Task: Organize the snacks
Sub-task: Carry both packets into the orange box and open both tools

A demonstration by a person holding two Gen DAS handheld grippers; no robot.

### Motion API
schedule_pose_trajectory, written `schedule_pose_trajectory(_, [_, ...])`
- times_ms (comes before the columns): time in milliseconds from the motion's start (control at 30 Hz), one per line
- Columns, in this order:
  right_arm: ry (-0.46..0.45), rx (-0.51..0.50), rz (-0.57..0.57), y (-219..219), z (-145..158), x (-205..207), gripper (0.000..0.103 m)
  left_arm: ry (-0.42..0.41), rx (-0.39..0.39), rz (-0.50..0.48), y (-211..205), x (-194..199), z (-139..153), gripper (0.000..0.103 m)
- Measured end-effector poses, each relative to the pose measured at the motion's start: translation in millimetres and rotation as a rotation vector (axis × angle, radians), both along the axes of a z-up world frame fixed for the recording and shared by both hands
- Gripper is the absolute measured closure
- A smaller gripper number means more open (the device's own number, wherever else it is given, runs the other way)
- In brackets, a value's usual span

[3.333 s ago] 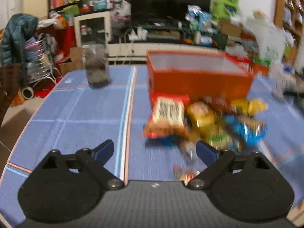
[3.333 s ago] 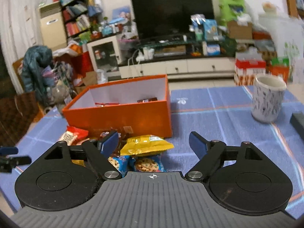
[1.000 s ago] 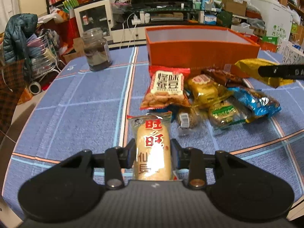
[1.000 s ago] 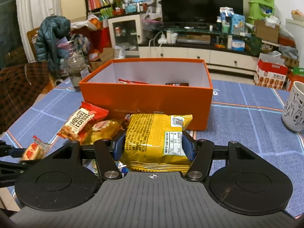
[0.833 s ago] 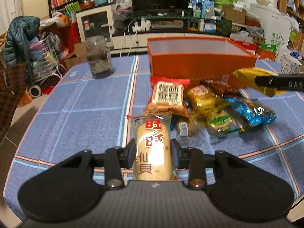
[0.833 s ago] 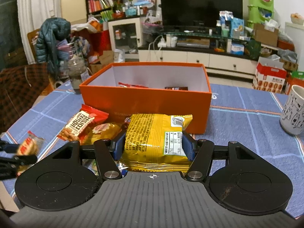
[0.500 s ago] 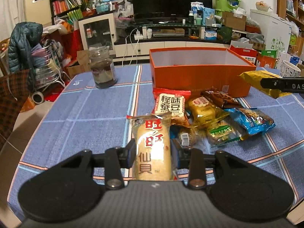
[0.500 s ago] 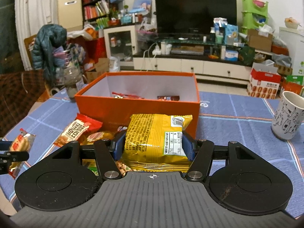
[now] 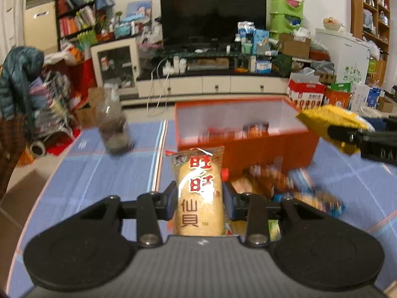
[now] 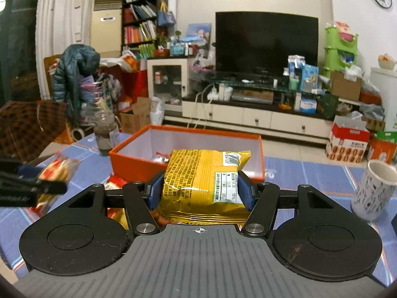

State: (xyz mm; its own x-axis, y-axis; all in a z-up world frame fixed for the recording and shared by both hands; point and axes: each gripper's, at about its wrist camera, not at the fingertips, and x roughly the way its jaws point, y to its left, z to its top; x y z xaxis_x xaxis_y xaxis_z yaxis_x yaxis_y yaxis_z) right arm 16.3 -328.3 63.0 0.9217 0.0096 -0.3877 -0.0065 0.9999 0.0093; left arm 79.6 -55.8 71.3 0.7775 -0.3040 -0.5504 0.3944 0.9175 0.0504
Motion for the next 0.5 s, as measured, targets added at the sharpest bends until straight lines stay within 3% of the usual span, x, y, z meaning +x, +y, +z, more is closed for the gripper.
schedule_pose_trajectory(167, [-0.012,0.059,-0.026,-18,19,65,0.053,-0.065,0.008,0.028,-50,83,27,0.066])
schedule_pose_trajectory(200, [-0.008,0.083,-0.028,-22,21,82,0.053,-0.061,0.027,0.029,-61,102,28,0.055])
schedule_pose_trajectory(233, [-0.001,0.104,-0.033,-26,22,98,0.051,-0.060,0.046,0.042,-69,118,27,0.034])
schedule_pose_trajectory(267, [0.010,0.117,-0.046,-30,23,113,0.048,-0.044,0.066,0.059,-73,130,26,0.030])
schedule_pose_trajectory(367, [0.007,0.131,-0.066,-37,30,116,0.044,-0.024,0.023,0.077,-59,123,30,0.030])
schedule_pose_trajectory(433, [-0.027,0.122,-0.054,-38,31,90,0.035,-0.039,-0.034,0.059,-35,98,28,0.028])
schedule_pose_trajectory(500, [-0.037,0.106,-0.063,-41,22,56,0.031,-0.035,-0.051,0.073,-11,72,18,0.027])
